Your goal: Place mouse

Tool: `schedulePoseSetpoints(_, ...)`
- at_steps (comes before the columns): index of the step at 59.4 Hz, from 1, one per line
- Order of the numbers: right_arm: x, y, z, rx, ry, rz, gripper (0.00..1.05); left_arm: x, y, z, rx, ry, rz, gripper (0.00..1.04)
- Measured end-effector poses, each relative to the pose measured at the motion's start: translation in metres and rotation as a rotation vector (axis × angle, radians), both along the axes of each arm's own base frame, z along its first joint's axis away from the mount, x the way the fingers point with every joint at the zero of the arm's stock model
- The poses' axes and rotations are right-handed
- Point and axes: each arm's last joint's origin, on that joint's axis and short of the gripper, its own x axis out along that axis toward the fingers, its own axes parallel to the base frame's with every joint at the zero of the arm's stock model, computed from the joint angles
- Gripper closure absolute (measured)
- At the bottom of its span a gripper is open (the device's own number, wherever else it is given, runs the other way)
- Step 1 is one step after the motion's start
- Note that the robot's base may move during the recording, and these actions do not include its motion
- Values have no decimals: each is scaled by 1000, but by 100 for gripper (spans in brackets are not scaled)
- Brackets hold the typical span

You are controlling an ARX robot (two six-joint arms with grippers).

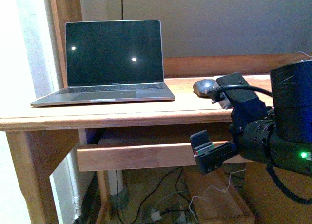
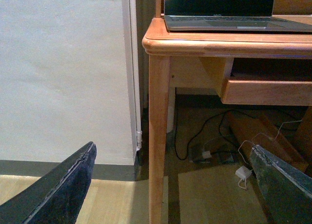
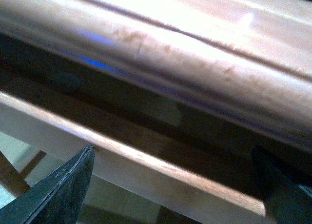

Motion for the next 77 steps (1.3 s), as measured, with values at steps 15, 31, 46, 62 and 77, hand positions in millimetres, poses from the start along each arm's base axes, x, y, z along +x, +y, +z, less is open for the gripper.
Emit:
schedulePoseSetpoints(15,-35,-36,8,66,-5,23,7,0,0,0,0,0,0,8)
schedulePoseSetpoints(31,-80,-75,16,212,-29,-126,7,0,0,0,0,0,0,8)
schedulePoseSetpoints(46,-163,-114,15,420,16,-387,7,0,0,0,0,0,0,8)
schedulePoseSetpoints(62,-255,-96,-7,497,23,-409,7,0,0,0,0,0,0,8)
schedulePoseSetpoints(77,-264,-96,-22,281,-156,-285,42,0,0,0,0,0,0,8)
